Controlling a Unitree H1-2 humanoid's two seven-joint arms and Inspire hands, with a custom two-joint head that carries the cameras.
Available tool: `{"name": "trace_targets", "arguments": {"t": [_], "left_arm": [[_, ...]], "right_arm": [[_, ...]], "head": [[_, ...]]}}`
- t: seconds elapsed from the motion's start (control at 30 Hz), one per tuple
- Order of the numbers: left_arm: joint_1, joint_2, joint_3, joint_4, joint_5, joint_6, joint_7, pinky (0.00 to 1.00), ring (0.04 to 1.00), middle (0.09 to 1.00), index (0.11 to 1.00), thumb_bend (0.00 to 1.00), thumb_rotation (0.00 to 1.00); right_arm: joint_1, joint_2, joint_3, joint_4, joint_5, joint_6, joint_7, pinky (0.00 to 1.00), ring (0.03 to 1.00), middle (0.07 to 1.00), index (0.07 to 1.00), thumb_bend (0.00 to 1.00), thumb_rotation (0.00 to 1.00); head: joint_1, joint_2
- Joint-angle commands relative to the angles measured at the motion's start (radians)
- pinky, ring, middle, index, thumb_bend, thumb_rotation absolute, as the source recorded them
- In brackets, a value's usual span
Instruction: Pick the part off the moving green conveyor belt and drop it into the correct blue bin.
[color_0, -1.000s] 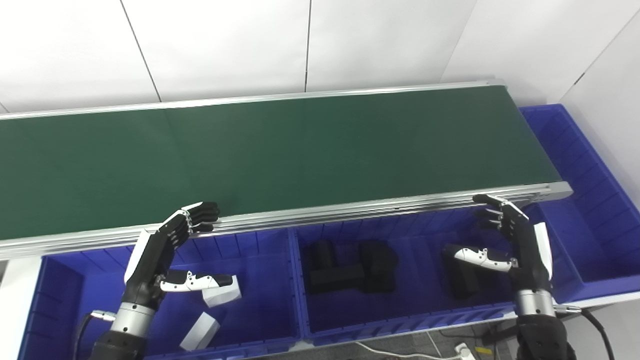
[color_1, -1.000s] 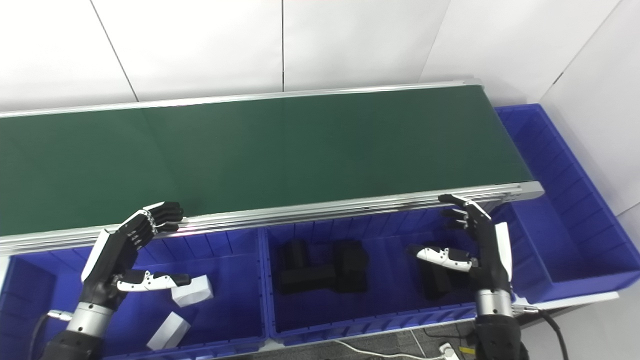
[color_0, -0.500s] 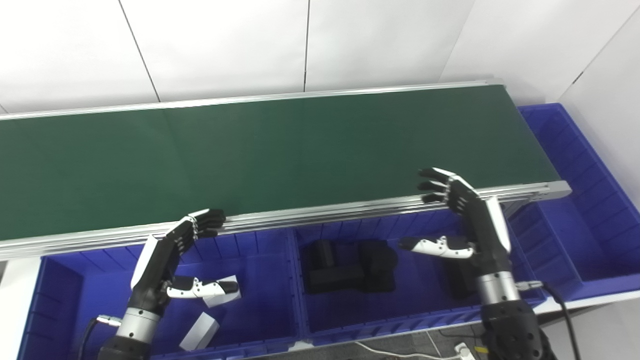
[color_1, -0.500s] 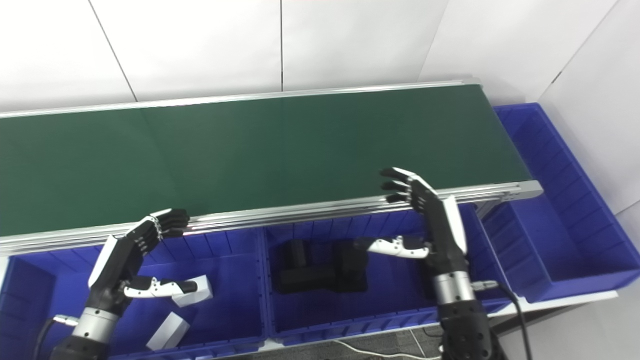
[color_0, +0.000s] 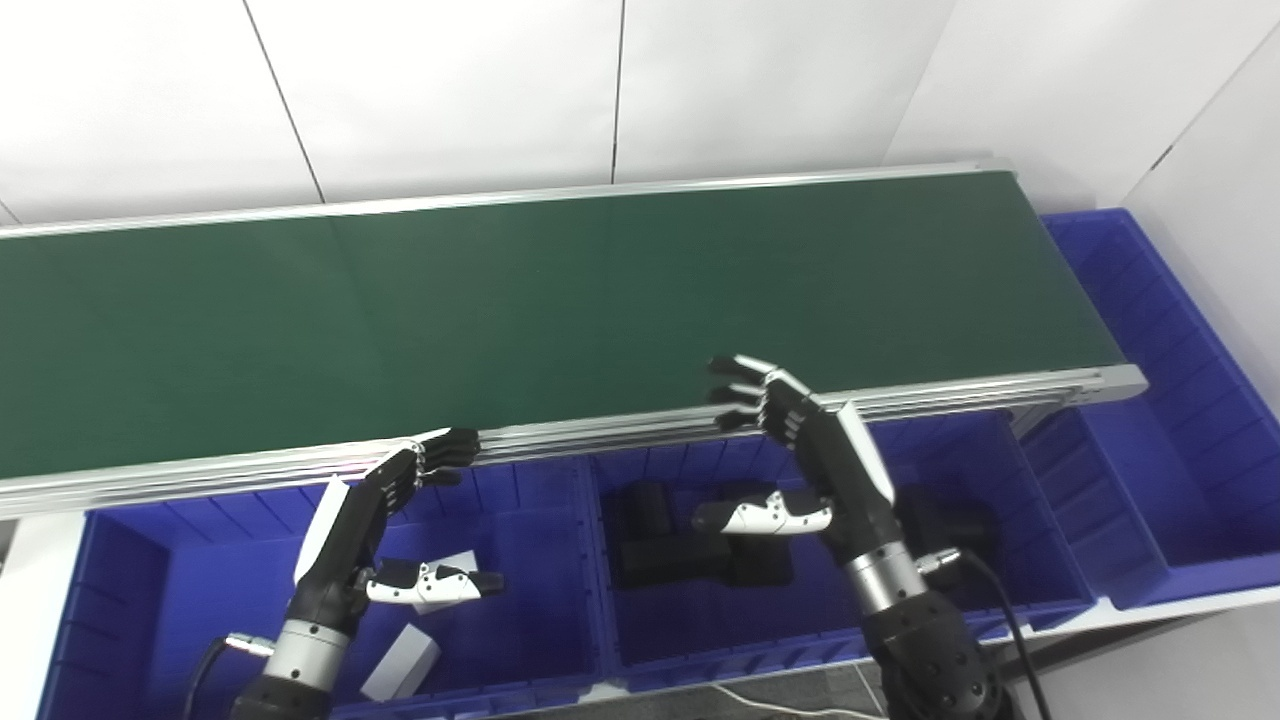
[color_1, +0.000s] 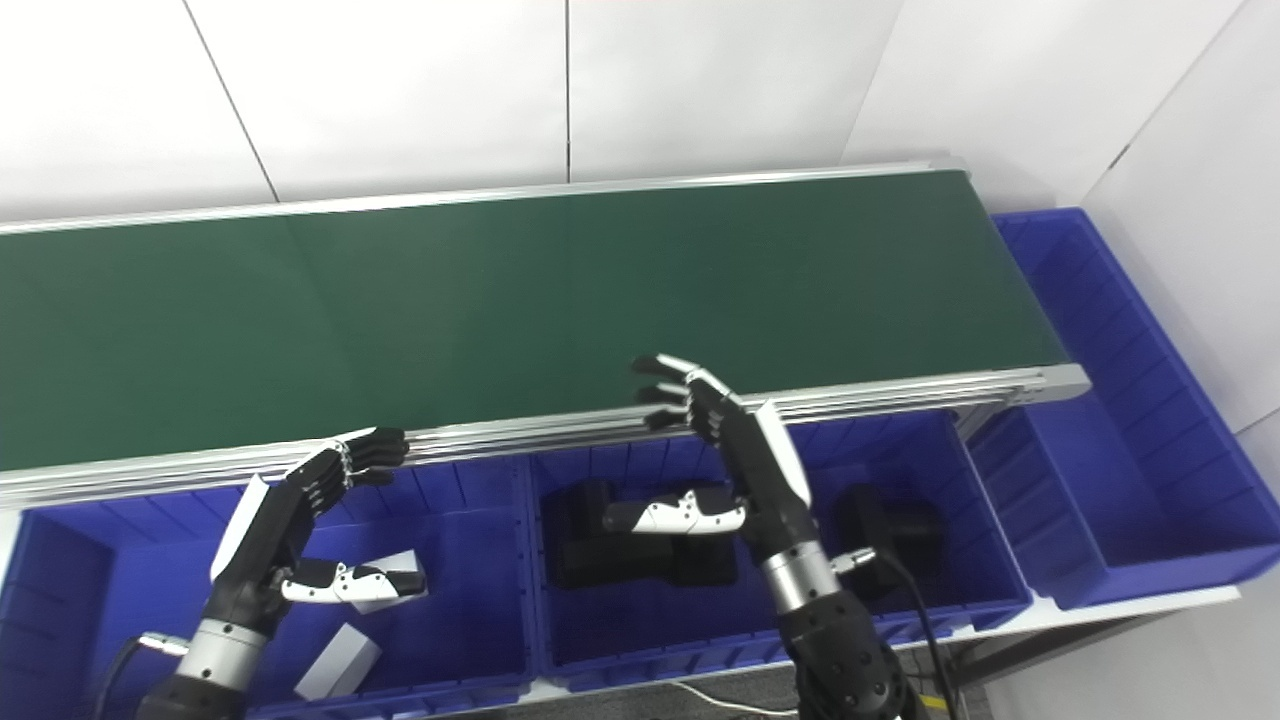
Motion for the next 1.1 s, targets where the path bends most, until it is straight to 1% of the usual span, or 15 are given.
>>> {"name": "trace_targets", "arguments": {"t": [0.0,0.07,0.1,0.27,0.37,0.4,0.47,0.53,0.6,0.8,0.93,1.07], "left_arm": [[-0.003,-0.010,-0.015,-0.025,0.017,-0.035,0.027,0.69,0.745,0.749,0.756,0.96,0.02],[-0.001,-0.017,-0.025,-0.024,0.016,-0.035,0.033,0.69,0.746,0.750,0.753,0.96,0.01],[0.000,-0.021,-0.031,-0.023,0.017,-0.035,0.036,0.69,0.745,0.751,0.753,0.96,0.00],[0.001,-0.032,-0.049,-0.010,0.029,-0.036,0.051,0.72,0.754,0.763,0.756,0.96,0.00],[0.002,-0.037,-0.055,-0.004,0.038,-0.036,0.059,0.72,0.756,0.764,0.757,0.96,0.00],[0.002,-0.038,-0.057,-0.003,0.040,-0.036,0.062,0.71,0.754,0.762,0.755,0.96,0.00],[0.003,-0.043,-0.060,0.003,0.044,-0.036,0.069,0.73,0.757,0.761,0.751,0.96,0.00],[0.004,-0.047,-0.063,0.006,0.052,-0.036,0.075,0.73,0.758,0.761,0.750,0.96,0.00],[0.004,-0.050,-0.068,0.011,0.051,-0.036,0.079,0.73,0.760,0.761,0.749,0.96,0.00],[0.002,-0.052,-0.087,0.022,0.067,-0.036,0.105,0.73,0.762,0.761,0.746,0.96,0.00],[-0.001,-0.049,-0.098,0.026,0.074,-0.036,0.119,0.73,0.763,0.764,0.746,0.97,0.00],[-0.002,-0.044,-0.105,0.030,0.060,-0.035,0.120,0.74,0.762,0.763,0.741,0.97,0.00]], "right_arm": [[-0.023,0.008,0.014,0.015,0.003,-0.055,0.010,0.66,0.764,0.854,0.785,1.00,0.33],[-0.033,0.014,0.025,0.051,-0.003,-0.060,0.011,0.66,0.762,0.854,0.781,1.00,0.31],[-0.037,0.015,0.028,0.068,-0.007,-0.062,0.010,0.67,0.762,0.853,0.779,1.00,0.30],[-0.057,0.018,0.041,0.144,-0.029,-0.084,0.009,0.68,0.765,0.846,0.779,1.00,0.28],[-0.067,0.018,0.046,0.168,-0.041,-0.091,0.006,0.67,0.764,0.845,0.780,0.99,0.26],[-0.068,0.018,0.047,0.172,-0.049,-0.091,0.003,0.66,0.761,0.844,0.780,0.98,0.27],[-0.071,0.014,0.049,0.187,-0.068,-0.102,-0.004,0.64,0.759,0.842,0.780,0.97,0.27],[-0.072,0.011,0.048,0.198,-0.075,-0.113,-0.006,0.64,0.757,0.840,0.780,0.96,0.26],[-0.072,0.010,0.044,0.214,-0.068,-0.123,-0.005,0.64,0.759,0.839,0.776,0.96,0.26],[-0.067,0.003,0.034,0.240,-0.050,-0.144,0.000,0.66,0.764,0.840,0.774,0.95,0.25],[-0.066,0.002,0.034,0.242,-0.046,-0.142,0.002,0.66,0.764,0.840,0.774,0.94,0.24],[-0.068,0.006,0.034,0.251,-0.051,-0.145,-0.002,0.66,0.757,0.837,0.773,0.94,0.24]], "head": [[0.031,-0.002],[0.051,-0.005],[0.076,-0.010],[0.109,-0.015],[0.141,-0.019],[0.141,-0.019],[0.172,-0.024],[0.176,-0.025],[0.196,-0.036],[0.217,-0.047],[0.218,-0.053],[0.210,-0.057]]}}
